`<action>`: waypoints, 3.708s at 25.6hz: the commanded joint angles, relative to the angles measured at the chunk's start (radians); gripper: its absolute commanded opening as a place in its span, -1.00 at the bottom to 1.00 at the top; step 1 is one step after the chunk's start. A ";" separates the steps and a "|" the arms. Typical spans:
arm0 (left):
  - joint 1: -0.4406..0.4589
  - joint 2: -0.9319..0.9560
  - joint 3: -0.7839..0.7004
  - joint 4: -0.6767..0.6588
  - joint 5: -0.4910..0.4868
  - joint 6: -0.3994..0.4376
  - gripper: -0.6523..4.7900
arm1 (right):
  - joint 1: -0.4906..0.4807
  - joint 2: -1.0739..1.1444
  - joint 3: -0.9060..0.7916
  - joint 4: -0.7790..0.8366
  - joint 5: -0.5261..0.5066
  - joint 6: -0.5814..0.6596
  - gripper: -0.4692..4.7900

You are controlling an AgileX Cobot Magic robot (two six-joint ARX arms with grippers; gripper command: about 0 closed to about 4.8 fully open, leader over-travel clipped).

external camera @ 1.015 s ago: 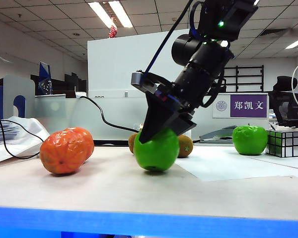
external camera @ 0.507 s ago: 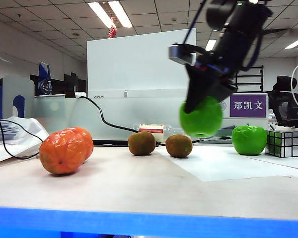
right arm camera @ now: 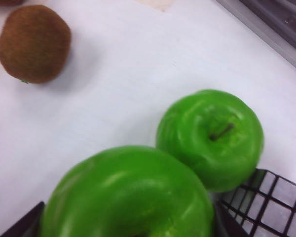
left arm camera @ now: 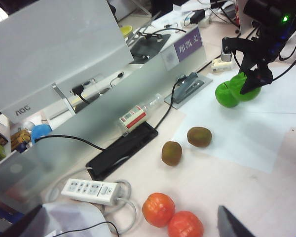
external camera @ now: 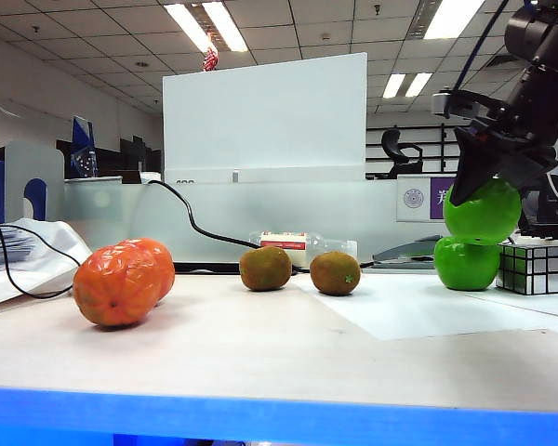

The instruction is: Put the same fruits together.

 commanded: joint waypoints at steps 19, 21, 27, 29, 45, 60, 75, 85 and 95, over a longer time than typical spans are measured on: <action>0.000 -0.009 0.002 -0.023 -0.004 -0.034 1.00 | 0.010 -0.003 -0.205 0.318 -0.013 0.072 -0.86; 0.000 -0.016 0.002 -0.023 -0.004 -0.042 1.00 | 0.009 -0.002 -0.205 0.319 -0.003 0.072 -0.86; 0.000 -0.031 0.002 -0.021 -0.005 -0.046 1.00 | 0.010 0.034 -0.207 0.291 0.001 0.073 -0.86; 0.000 -0.033 0.002 -0.022 -0.005 -0.046 1.00 | 0.009 0.049 -0.207 0.290 -0.008 0.073 -0.85; 0.000 -0.053 0.002 -0.012 -0.042 -0.037 1.00 | 0.009 0.059 -0.206 0.296 -0.040 0.099 0.74; 0.000 -0.101 0.002 -0.022 -0.049 -0.052 1.00 | 0.006 -0.066 -0.206 0.311 -0.047 0.127 1.00; 0.000 -0.137 0.002 -0.039 -0.049 -0.066 1.00 | 0.006 -0.084 -0.207 0.323 -0.009 0.126 1.00; 0.000 -0.138 0.003 -0.037 -0.049 -0.066 1.00 | 0.006 0.020 -0.207 0.327 -0.019 0.124 1.00; 0.000 -0.149 0.003 -0.047 -0.045 -0.072 1.00 | 0.006 0.028 -0.207 0.351 -0.022 0.125 1.00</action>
